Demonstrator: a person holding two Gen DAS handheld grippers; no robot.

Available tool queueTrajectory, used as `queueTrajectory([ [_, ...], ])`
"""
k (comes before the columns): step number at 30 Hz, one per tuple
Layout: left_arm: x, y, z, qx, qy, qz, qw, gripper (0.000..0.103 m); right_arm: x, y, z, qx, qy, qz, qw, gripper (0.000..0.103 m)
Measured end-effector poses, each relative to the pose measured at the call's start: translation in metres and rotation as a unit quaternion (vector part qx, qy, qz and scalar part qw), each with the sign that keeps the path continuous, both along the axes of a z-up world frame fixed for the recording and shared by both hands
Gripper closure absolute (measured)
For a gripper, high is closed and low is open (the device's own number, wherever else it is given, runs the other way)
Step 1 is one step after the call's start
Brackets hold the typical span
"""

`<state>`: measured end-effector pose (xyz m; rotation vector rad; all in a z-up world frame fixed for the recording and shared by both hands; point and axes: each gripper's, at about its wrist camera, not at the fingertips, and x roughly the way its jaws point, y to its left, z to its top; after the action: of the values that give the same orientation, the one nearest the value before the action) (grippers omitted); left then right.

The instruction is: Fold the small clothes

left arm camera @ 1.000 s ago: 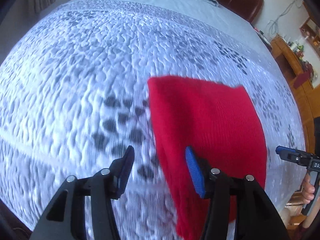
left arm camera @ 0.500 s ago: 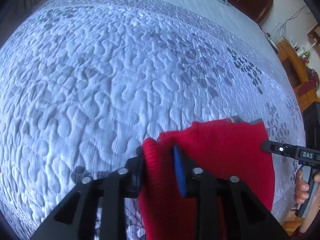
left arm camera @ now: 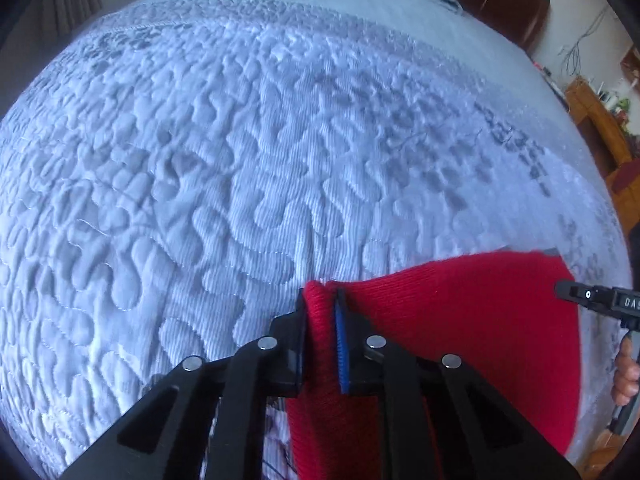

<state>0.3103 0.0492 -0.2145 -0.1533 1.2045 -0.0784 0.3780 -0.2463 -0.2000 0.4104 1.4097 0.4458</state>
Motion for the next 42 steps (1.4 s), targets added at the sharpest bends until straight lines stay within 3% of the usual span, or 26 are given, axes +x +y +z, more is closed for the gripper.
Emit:
queueTrajectory([
  [3,-0.002,-0.009,0.004,0.028,-0.006,-0.014,0.9995,0.089,-0.001,0.003,-0.009,-0.003,0.007,-0.001,1.000,0.099],
  [5,-0.004,-0.012,0.009,0.037,-0.001,-0.017,0.9992,0.086,-0.005,-0.001,-0.003,-0.004,0.002,-0.007,1.000,0.091],
  [7,-0.010,-0.009,0.017,0.032,0.004,-0.012,0.9994,0.081,-0.014,-0.006,0.005,-0.010,-0.006,-0.014,1.000,0.072],
  [8,-0.016,-0.006,0.023,0.023,0.005,-0.011,0.9997,0.079,-0.020,-0.009,0.011,-0.015,-0.011,-0.013,1.000,0.071],
  [11,-0.043,0.000,0.036,-0.001,0.016,-0.015,0.9998,0.064,-0.052,-0.011,0.031,-0.026,-0.030,0.008,0.999,0.070],
  [16,-0.118,-0.002,0.045,0.007,0.015,-0.021,0.9997,0.061,-0.143,-0.001,0.055,-0.035,-0.034,0.055,0.997,0.060],
  [20,-0.169,-0.003,0.057,0.021,-0.004,-0.012,0.9997,0.061,-0.203,0.005,0.052,-0.007,-0.007,0.060,0.998,0.056],
  [22,-0.189,-0.004,0.059,0.017,-0.002,-0.008,0.9998,0.061,-0.226,0.010,0.046,-0.023,0.003,0.053,0.998,0.055],
  [26,-0.215,-0.008,0.049,0.016,0.015,-0.001,0.9998,0.060,-0.255,0.018,0.055,-0.065,-0.043,0.041,0.996,0.060],
  [29,-0.223,-0.006,0.047,-0.001,0.018,0.011,0.9998,0.061,-0.268,0.031,0.055,-0.038,-0.027,0.070,0.996,0.060],
  [31,-0.223,-0.005,0.050,-0.023,0.018,0.018,0.9994,0.061,-0.270,0.036,0.055,-0.045,-0.027,0.075,0.996,0.060],
  [37,-0.222,-0.010,0.047,-0.099,0.047,0.002,0.9940,0.062,-0.262,0.028,0.055,-0.005,-0.011,0.054,0.998,0.060],
  [42,-0.214,-0.013,0.034,-0.141,0.066,0.008,0.9878,0.063,-0.254,0.028,0.047,0.004,0.008,0.040,0.999,0.060],
])
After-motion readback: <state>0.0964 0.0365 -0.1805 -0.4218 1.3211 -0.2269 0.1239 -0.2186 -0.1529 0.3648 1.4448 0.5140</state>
